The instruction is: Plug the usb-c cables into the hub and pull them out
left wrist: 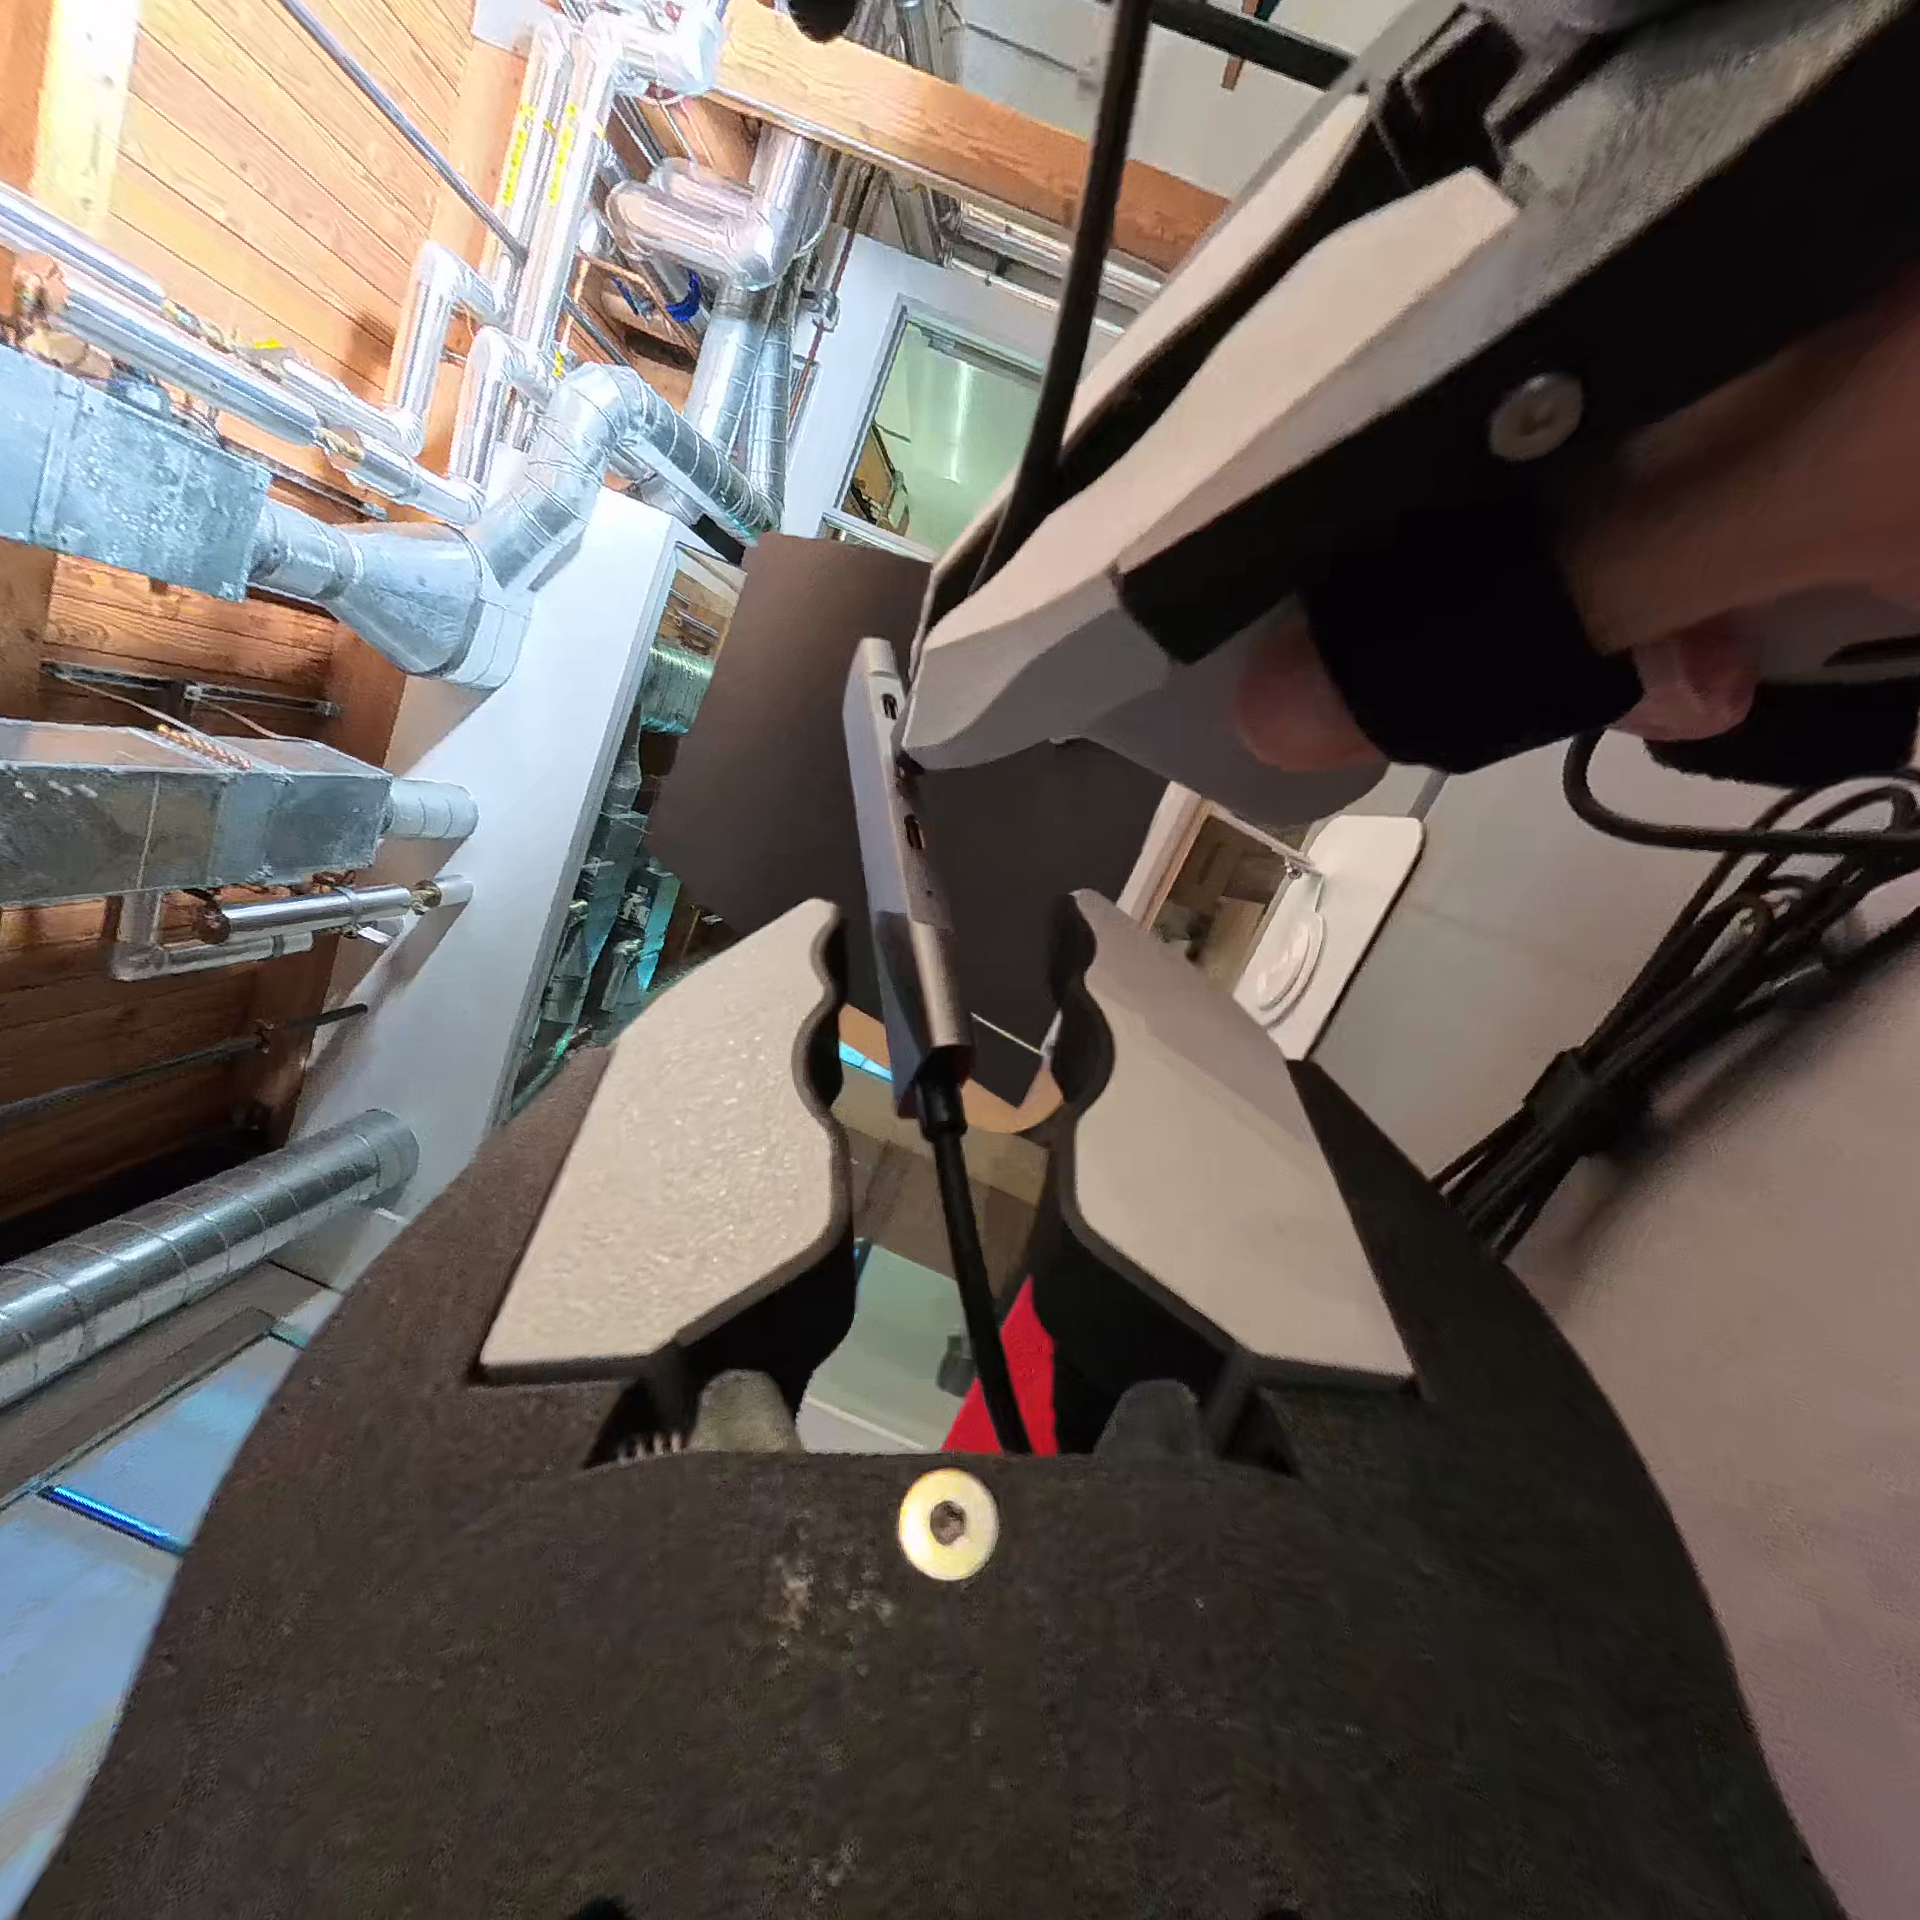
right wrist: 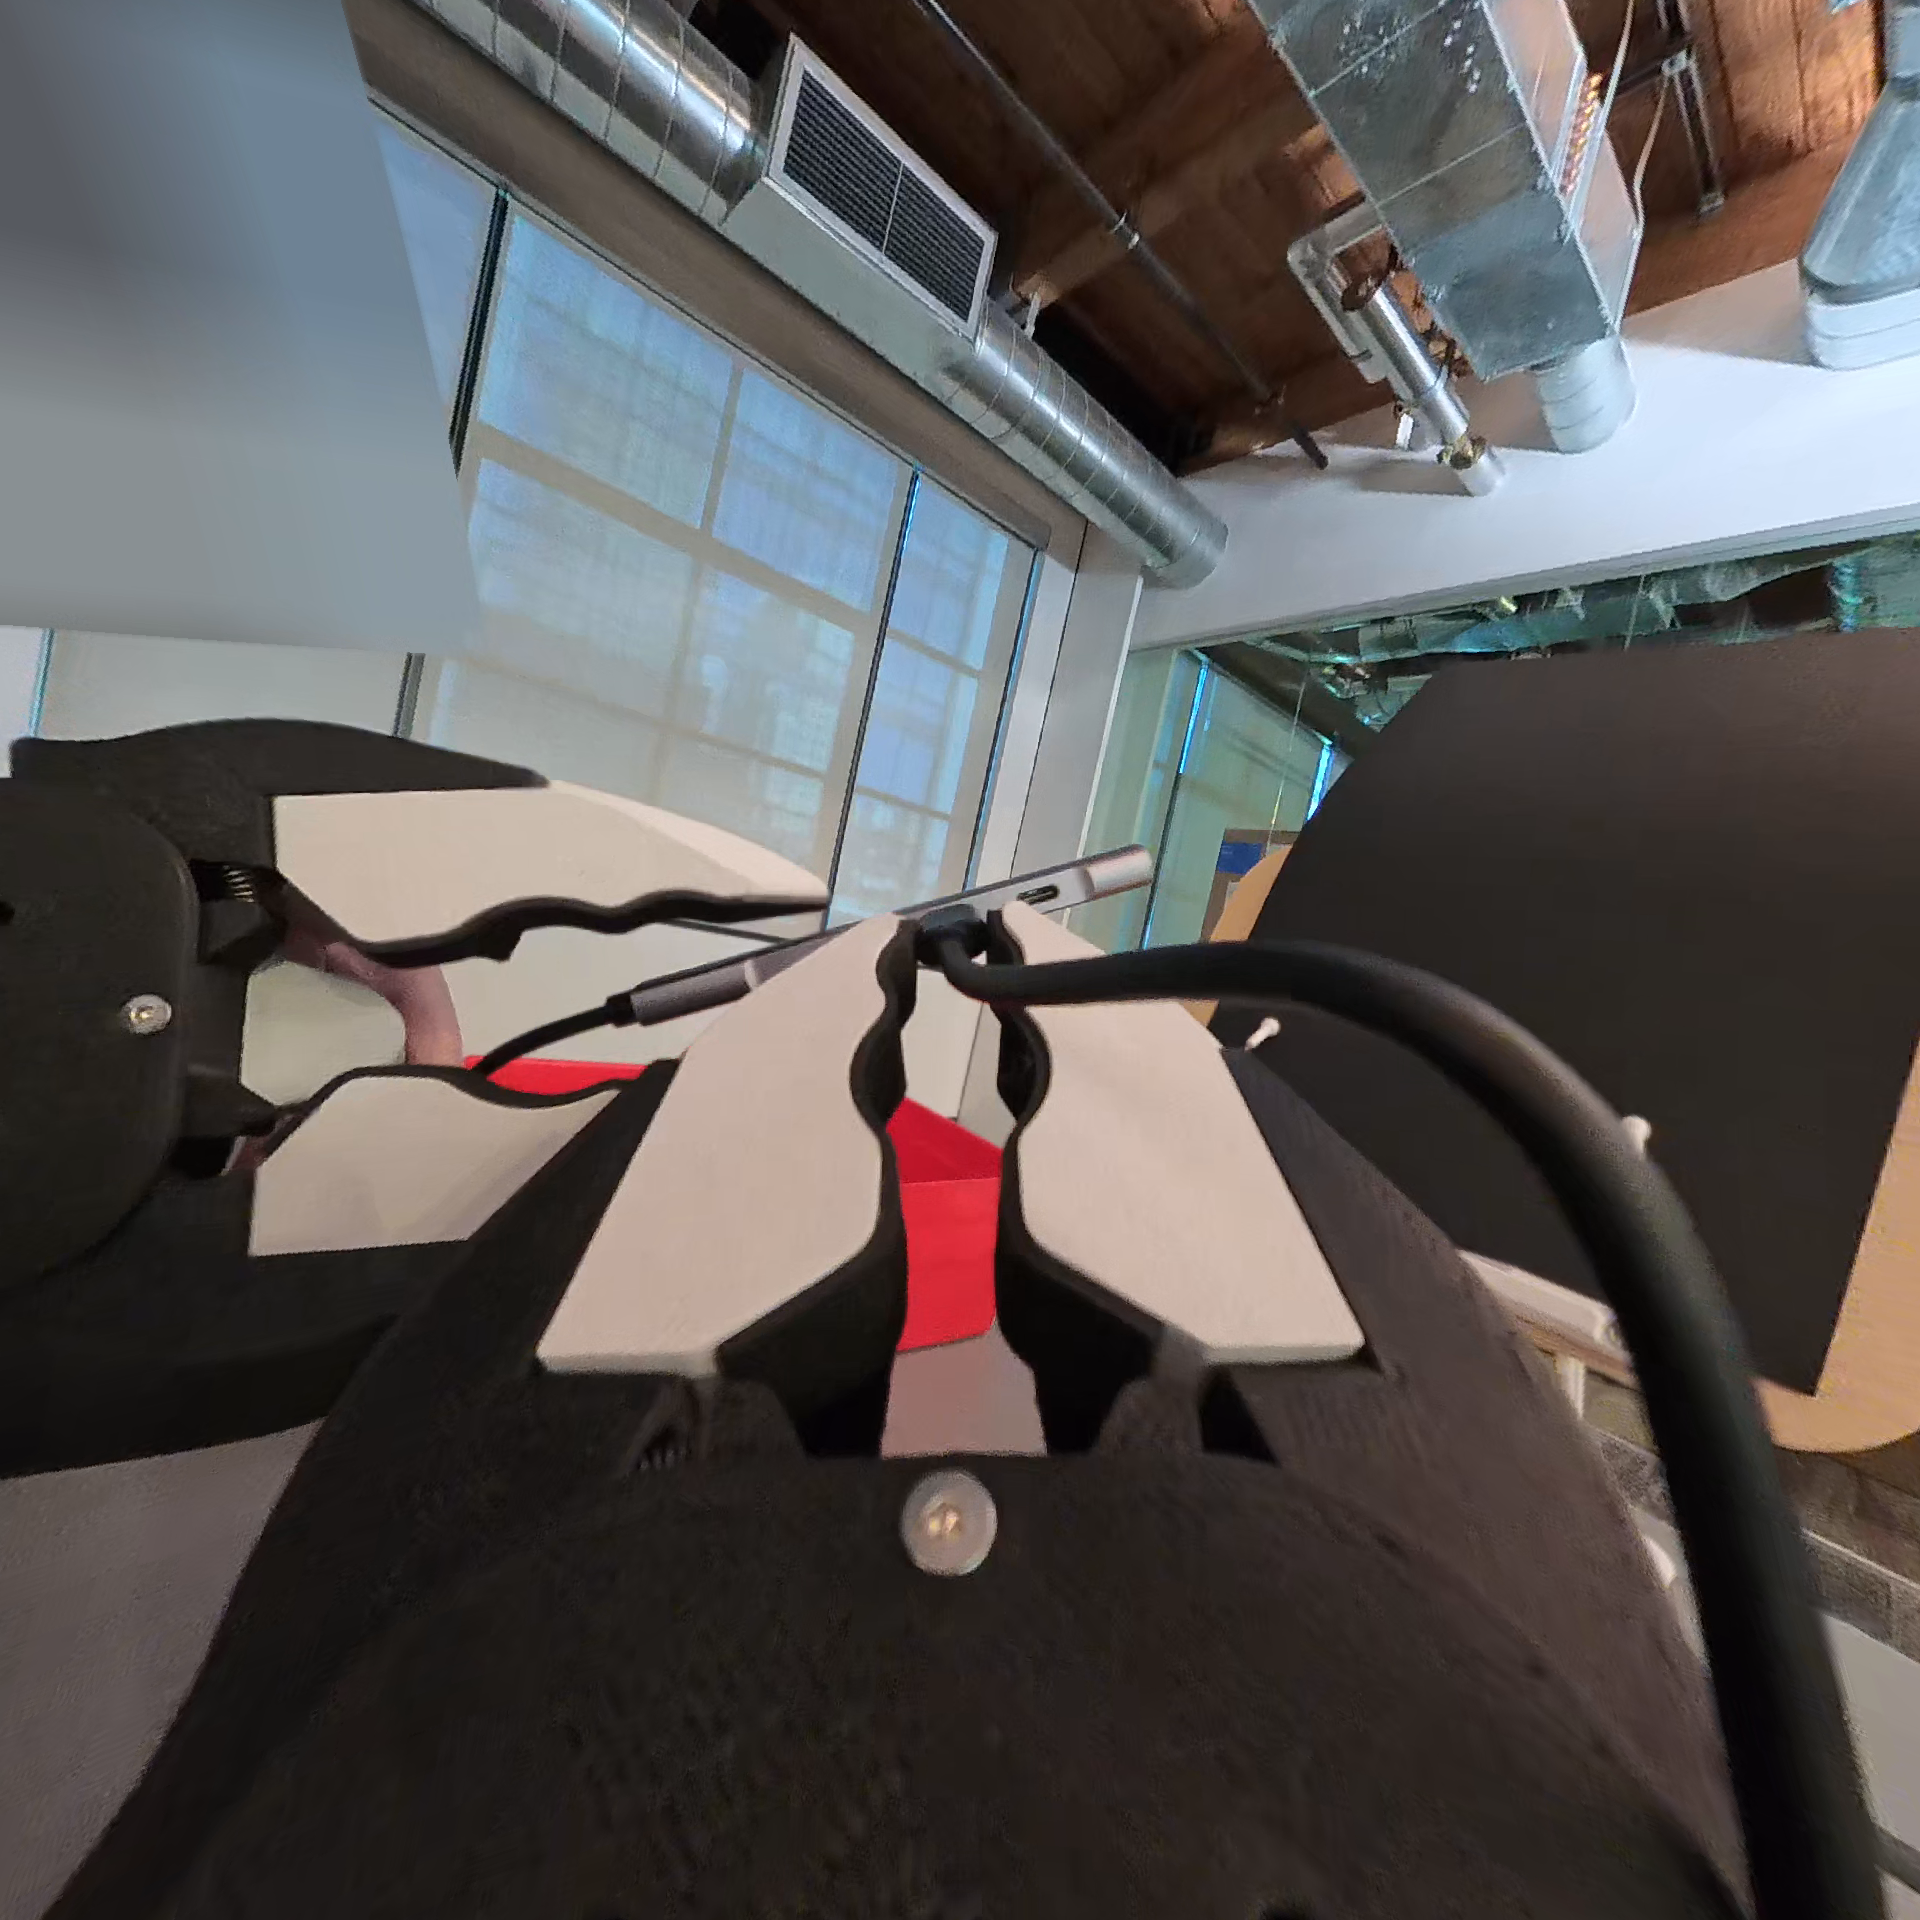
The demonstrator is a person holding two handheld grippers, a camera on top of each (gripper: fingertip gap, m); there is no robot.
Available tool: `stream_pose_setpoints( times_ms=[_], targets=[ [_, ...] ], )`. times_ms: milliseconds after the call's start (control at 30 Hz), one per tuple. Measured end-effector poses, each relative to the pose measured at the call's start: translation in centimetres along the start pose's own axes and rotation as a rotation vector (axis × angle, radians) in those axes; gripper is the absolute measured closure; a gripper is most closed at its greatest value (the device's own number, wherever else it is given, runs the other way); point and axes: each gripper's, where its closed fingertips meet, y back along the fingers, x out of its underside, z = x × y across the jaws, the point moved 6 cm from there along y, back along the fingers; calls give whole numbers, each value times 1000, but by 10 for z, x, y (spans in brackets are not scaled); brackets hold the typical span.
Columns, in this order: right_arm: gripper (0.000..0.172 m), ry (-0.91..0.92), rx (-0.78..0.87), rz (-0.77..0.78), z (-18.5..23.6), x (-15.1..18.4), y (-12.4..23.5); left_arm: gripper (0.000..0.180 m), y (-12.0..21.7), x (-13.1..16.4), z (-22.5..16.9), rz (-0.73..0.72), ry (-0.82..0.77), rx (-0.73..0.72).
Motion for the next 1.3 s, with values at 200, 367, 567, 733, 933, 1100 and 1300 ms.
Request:
stream_pose_setpoints(
  times_ms=[200,367,567,733,933,1100,1300],
  targets=[
    [159,17,4,-6,-2,-3,0,131,20,-8,13,-87,382,156],
    [159,54,4,-14,1,-4,0,125,19,6,34,-145,890,288],
    [159,109,2,-21,8,-7,1,131,-1,13,21,-124,970,419],
    [159,133,0,-14,9,-5,1,152,-6,13,17,-139,967,495],
    [159,119,-38,12,7,0,-2,149,-8,21,19,-114,821,523],
    [159,70,-44,21,6,6,-2,153,-8,21,18,-74,741,513],
    [159,57,-47,16,6,7,-1,152,-8,19,17,-72,767,542]
  ],
)
